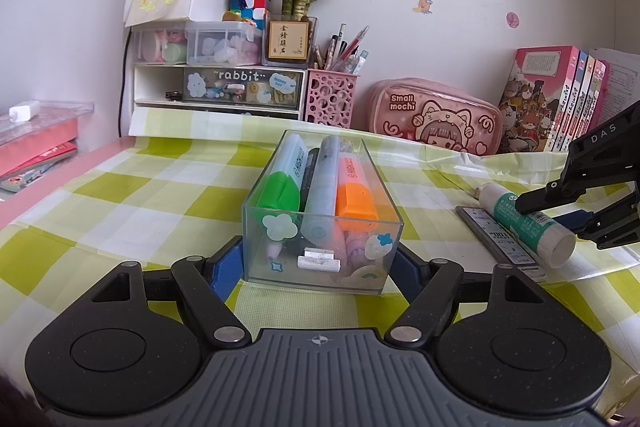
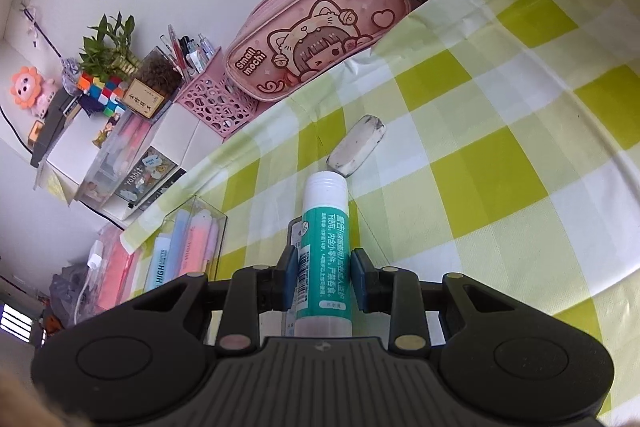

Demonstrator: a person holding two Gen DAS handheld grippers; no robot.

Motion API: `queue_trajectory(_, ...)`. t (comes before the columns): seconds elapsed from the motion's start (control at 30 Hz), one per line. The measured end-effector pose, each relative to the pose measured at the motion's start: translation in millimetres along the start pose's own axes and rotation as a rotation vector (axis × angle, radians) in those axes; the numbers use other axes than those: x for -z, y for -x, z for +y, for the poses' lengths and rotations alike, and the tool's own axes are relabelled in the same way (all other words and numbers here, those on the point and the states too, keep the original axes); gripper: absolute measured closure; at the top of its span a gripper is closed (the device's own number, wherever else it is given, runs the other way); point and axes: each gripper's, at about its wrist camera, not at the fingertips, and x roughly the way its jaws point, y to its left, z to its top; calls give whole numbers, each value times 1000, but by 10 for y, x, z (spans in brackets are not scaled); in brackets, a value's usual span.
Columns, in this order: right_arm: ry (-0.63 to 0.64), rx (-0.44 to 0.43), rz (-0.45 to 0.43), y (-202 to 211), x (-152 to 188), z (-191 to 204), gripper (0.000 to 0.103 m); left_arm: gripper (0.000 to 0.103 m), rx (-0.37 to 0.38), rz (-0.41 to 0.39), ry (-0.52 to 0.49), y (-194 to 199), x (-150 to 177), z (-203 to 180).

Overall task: Organize stationery
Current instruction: 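Lift the glue stick with the right gripper toward the clear tray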

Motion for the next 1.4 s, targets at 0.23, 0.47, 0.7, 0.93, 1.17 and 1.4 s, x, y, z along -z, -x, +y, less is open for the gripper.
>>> queue_trajectory(0.23,-36,-89,-3,84,36,120,72,29,0,0,0,1,1,-1)
queue_trajectory(0.47,-8,-154,33,-43,47,446,92,29,2,-1,2,4,2,2)
queue_trajectory(0.7,112,-155,38,-73,62,750,99,29,9,-3,6,7,1,11)
queue_trajectory(0.93,161,-125,145,-280,237,718,82,29,9,-3,6,8,2,13)
queue_trajectory(1.17,251,-73,172,-426,353,837,76,29,8,-4,6,5,3,12)
queue_trajectory(1.4,265,-33,132,-401,294,840,77,29,10,-4,7,5,3,13)
